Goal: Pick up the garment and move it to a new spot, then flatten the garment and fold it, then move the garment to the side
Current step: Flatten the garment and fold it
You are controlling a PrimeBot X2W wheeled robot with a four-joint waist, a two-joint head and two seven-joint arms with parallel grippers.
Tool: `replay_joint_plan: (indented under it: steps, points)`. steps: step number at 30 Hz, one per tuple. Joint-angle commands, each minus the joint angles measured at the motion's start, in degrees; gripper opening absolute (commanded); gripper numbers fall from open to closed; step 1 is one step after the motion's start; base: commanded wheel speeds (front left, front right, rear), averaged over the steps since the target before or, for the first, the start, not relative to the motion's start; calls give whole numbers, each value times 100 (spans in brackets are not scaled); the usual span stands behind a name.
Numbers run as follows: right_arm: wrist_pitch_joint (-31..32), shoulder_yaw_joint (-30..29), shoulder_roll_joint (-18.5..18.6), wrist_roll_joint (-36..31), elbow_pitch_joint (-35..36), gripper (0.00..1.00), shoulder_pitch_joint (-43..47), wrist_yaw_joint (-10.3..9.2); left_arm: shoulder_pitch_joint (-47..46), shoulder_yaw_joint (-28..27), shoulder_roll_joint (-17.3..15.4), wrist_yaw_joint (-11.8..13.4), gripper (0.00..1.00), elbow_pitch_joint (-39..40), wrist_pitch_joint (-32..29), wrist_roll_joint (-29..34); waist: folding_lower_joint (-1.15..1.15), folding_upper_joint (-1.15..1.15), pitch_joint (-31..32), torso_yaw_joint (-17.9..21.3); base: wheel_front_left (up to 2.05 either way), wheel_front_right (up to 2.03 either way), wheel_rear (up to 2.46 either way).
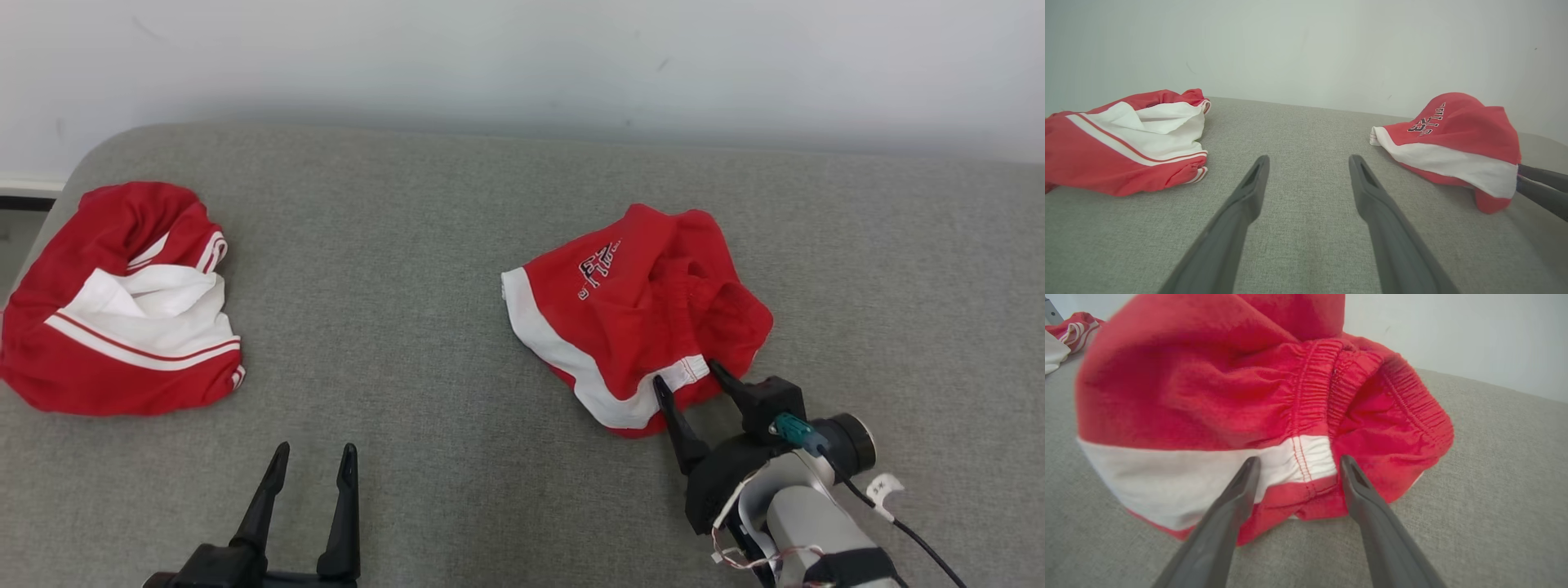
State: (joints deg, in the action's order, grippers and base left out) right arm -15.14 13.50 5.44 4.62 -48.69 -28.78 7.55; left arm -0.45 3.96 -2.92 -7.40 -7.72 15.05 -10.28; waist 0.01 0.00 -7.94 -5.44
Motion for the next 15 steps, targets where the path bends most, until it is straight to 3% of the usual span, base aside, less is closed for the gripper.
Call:
replay_joint_plan:
  steps: [1,2,3,4,8,15]
  points:
    - [-4,124,37,91,-201,100,-187,-12,-95,22,5,-2,100,-18,16,-41,-1,0,-37,-65,0,0,0]
    - [-4,195,62,108,-257,62,-288,-12,-101,30,5,-3,100,-24,16,-55,-1,0,-49,-81,0,0,0]
    - [-3,262,85,133,-300,43,-352,-12,-97,26,5,-4,100,-34,16,-80,-1,0,-56,-89,0,0,0]
    - [-3,315,102,164,-335,0,-390,-12,-95,30,6,-5,100,-45,16,-105,-1,0,-63,-94,0,0,0]
    - [-3,427,187,303,-282,0,-470,-12,-80,36,5,-6,100,-81,17,-155,-1,0,-46,-68,0,0,0]
    - [-3,321,304,578,958,0,384,-12,132,-57,6,-8,100,-160,17,-224,-1,0,248,198,0,0,0]
